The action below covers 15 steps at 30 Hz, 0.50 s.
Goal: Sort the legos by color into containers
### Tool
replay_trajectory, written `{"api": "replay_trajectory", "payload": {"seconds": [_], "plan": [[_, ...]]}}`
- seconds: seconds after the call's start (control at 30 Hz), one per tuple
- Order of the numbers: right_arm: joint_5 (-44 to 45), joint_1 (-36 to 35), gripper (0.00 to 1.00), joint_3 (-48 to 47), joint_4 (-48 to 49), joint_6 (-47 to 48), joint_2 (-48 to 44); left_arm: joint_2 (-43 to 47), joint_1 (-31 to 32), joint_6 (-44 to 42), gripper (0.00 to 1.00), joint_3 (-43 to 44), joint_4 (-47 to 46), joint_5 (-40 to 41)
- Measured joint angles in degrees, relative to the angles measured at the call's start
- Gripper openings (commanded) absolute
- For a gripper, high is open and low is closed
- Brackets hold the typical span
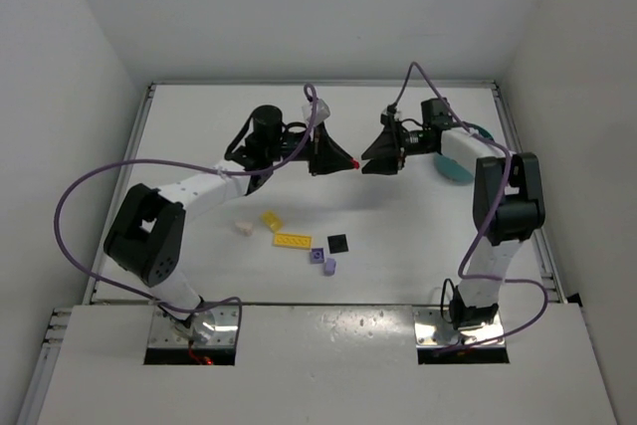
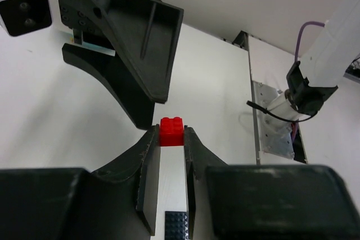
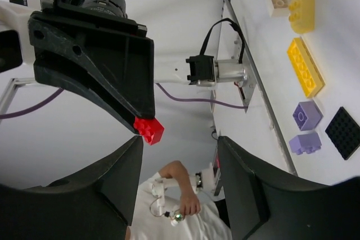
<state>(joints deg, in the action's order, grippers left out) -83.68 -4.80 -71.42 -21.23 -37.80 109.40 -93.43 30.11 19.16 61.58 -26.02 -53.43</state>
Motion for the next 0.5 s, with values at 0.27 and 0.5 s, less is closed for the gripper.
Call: {"api": "replay_trajectory", "payload": {"seconds": [0.27,0.5], "plan": [[-0.4,-2.7,0.49,-1.4,-0.1,-0.6,0.0,-0.7,1.2,-1.5,0.00,0.8,0.0,2.0],[-0.9,-3.2,0.30,-1.9,-0.2,-1.4,0.0,-1.0,1.4,-3.5,0.00,0.8,1.8,2.4]]}}
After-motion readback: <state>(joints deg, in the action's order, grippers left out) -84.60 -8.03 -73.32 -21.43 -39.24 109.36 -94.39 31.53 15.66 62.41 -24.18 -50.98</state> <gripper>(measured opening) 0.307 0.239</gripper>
